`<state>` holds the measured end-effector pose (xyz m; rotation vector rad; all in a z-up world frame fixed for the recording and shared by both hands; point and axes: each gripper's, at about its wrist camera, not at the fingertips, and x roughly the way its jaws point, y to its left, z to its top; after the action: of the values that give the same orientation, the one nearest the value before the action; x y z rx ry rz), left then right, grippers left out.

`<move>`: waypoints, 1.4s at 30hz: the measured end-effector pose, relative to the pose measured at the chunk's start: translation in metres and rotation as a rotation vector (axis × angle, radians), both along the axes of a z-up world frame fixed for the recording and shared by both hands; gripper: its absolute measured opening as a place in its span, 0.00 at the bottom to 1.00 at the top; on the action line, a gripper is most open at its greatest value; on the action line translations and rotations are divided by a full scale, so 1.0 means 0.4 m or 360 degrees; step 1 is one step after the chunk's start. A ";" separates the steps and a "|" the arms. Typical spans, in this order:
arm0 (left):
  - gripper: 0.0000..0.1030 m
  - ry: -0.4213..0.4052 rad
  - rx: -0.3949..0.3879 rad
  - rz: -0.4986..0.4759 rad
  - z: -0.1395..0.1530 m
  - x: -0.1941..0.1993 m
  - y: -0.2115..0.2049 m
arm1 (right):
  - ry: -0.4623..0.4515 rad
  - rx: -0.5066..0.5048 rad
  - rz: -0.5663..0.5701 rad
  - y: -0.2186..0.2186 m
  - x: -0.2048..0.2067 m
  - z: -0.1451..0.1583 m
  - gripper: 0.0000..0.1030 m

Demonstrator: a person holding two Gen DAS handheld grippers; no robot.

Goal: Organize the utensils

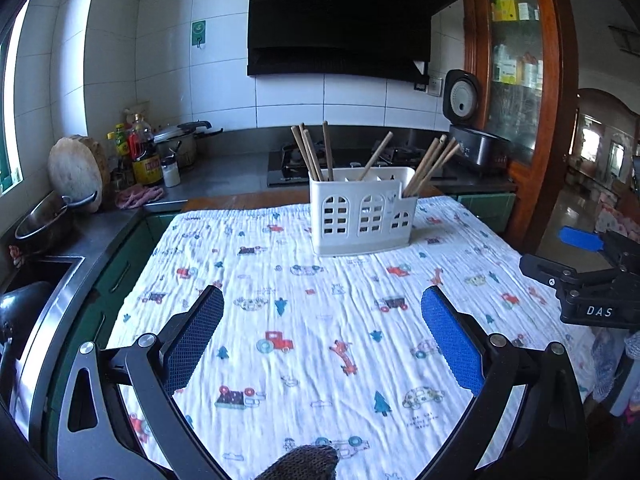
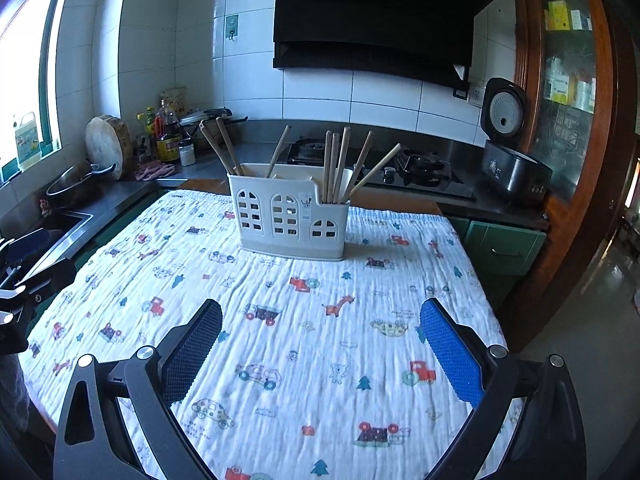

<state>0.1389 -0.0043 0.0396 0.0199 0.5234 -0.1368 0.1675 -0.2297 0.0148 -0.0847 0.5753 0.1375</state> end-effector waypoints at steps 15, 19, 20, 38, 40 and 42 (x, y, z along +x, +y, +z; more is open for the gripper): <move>0.95 0.0069 -0.0005 0.0056 -0.040 -0.009 0.015 | 0.0058 0.0058 0.0008 -0.008 -0.035 -0.043 0.93; 0.95 0.0073 -0.0005 0.0048 -0.043 -0.010 0.013 | 0.0065 0.0057 0.0015 -0.002 -0.037 -0.047 0.93; 0.95 0.0074 -0.0006 0.0048 -0.044 -0.010 0.013 | 0.0067 0.0056 0.0018 0.000 -0.037 -0.048 0.93; 0.95 0.0086 -0.0018 0.0067 -0.053 -0.006 0.016 | 0.0082 0.0059 0.0036 0.009 -0.029 -0.054 0.93; 0.95 0.0087 -0.0019 0.0065 -0.053 -0.006 0.016 | 0.0081 0.0054 0.0034 0.012 -0.029 -0.054 0.93; 0.95 0.0086 -0.0018 0.0065 -0.053 -0.006 0.015 | 0.0082 0.0060 0.0038 0.012 -0.029 -0.054 0.93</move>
<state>0.1366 0.0019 0.0183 -0.0058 0.5769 -0.1006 0.1560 -0.2248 -0.0068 -0.0514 0.6233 0.1744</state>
